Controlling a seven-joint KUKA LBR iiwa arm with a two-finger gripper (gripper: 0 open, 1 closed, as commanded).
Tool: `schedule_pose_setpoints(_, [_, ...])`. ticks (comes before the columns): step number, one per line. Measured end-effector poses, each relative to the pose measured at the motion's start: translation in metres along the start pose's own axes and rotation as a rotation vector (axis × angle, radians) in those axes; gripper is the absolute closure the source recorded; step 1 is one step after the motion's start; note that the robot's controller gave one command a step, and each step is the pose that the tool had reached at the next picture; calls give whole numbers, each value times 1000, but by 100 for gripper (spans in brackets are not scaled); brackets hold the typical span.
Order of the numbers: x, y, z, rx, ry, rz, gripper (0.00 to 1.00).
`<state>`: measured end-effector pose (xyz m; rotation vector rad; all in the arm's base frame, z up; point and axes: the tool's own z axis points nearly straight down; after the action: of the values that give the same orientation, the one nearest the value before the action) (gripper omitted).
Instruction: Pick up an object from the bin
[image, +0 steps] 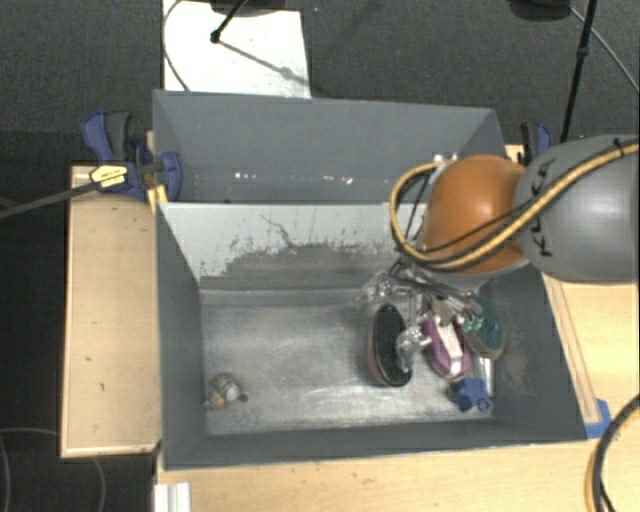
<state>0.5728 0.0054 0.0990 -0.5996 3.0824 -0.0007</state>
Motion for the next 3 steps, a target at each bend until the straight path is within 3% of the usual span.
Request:
schedule_pose_setpoints(1, [12,16,-14,0,-3,-493,0])
schedule_pose_setpoints(2, [7,4,25,0,-2,-868,0])
schedule_pose_setpoints(3, [4,5,21,2,-8,-862,100])
